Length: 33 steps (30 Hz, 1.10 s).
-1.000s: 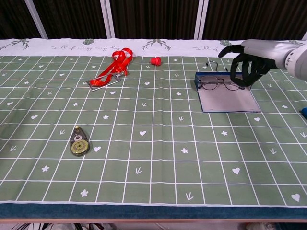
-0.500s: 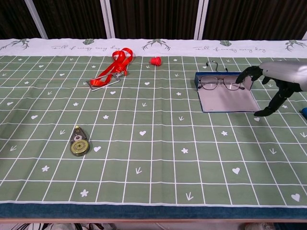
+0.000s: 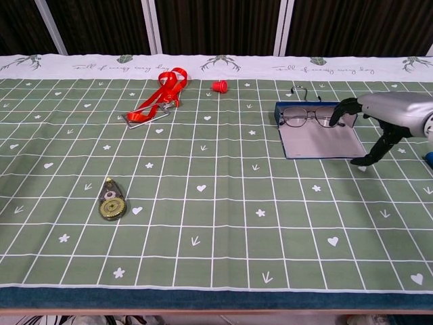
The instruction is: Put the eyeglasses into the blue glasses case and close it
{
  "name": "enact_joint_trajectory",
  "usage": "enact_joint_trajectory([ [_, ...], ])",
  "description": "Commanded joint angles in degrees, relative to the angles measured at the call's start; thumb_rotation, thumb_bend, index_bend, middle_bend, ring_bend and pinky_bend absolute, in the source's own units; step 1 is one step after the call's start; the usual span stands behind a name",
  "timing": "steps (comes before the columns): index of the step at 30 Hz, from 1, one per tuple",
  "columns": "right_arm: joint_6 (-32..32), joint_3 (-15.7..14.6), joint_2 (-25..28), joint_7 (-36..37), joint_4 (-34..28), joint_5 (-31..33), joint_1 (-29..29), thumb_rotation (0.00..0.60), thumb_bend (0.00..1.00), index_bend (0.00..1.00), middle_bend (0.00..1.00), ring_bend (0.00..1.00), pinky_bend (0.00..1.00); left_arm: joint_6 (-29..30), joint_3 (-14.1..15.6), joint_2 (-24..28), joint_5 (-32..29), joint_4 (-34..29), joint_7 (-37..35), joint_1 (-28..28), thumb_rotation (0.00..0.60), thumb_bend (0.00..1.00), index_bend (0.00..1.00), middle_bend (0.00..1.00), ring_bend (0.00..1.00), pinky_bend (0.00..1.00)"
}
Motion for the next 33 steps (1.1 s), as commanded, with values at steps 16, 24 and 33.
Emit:
enact_joint_trajectory([
  [16, -3.62, 2.42, -6.12, 0.70, 7.98, 1.36, 1.96, 0.600, 0.35, 0.28, 0.18, 0.18, 0.18, -0.40, -0.01, 0.18, -0.30, -0.11, -0.02, -0.11, 0.600, 0.40, 0.16, 0.00, 0.00, 0.00],
  [24, -4.61, 3.07, -7.00, 0.77, 9.53, 2.03, 2.22, 0.600, 0.36, 0.29, 0.20, 0.19, 0.18, -0.49, 0.01, 0.20, -0.36, -0.16, 0.03, -0.14, 0.600, 0.40, 0.16, 0.00, 0.00, 0.00],
  [33, -5.35, 3.79, -8.14, 1.46, 11.23, 2.16, 2.52, 0.600, 0.36, 0.30, 0.22, 0.20, 0.18, -0.58, 0.02, 0.23, -0.47, -0.22, 0.14, -0.16, 0.600, 0.40, 0.16, 0.00, 0.00, 0.00],
])
